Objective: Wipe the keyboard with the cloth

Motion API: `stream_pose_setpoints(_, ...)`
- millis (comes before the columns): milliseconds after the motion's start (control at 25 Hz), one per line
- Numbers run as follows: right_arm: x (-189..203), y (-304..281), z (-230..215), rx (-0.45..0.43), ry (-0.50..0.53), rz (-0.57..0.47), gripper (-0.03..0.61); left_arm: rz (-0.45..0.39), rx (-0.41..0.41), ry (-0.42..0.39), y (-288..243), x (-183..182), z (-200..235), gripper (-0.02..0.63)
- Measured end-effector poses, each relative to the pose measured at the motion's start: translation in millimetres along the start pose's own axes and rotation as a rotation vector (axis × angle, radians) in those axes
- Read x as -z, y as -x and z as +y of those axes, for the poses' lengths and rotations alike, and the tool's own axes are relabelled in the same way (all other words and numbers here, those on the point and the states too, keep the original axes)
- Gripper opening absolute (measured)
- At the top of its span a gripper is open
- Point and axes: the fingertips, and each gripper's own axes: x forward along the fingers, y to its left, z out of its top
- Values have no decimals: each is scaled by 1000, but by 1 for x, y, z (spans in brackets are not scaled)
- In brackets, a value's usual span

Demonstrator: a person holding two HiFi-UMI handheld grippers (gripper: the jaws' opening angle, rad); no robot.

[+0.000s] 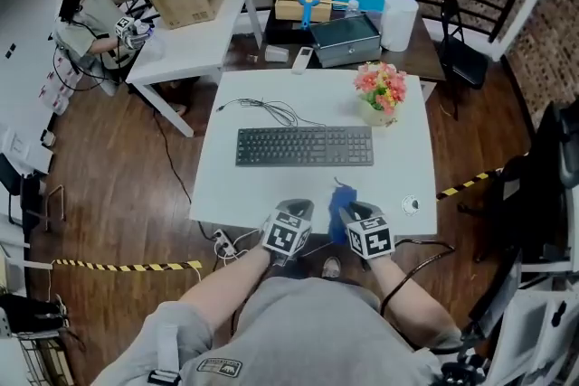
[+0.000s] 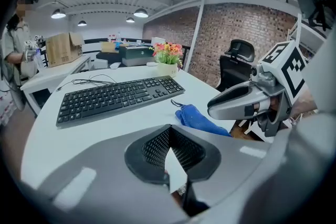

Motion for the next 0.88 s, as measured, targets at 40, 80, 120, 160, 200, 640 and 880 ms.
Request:
stream_pose_setpoints(40, 2, -2, -1, 11, -11, 14, 122, 7, 17, -11, -4, -1, 0, -6)
stream_pose_setpoints(80, 5, -4, -3, 26, -20, 27, 134, 14, 34, -23, -7, -1, -1, -6)
stream_pose_setpoints(120, 8, -6, -5, 41, -24, 41, 150, 21, 52, -35, -11, -2, -3, -6)
stream_pose_setpoints(160, 11, -7, -7, 55, -26, 57, 179, 28, 67, -46, -15, -1, -4, -6)
stream_pose_setpoints(200, 14, -9, -9, 66, -29, 72, 218, 33, 81, -55, -19, -2, -5, -6)
stream_pose_setpoints(640, 53, -37, -10, 120, -25, 272, 240, 141, 177, -150, -50, 17, -17, -6)
stream_pose_setpoints(880, 47, -44, 0, 134, 62, 305, 123, 175, 217, -197, -63, 23, -25, -6)
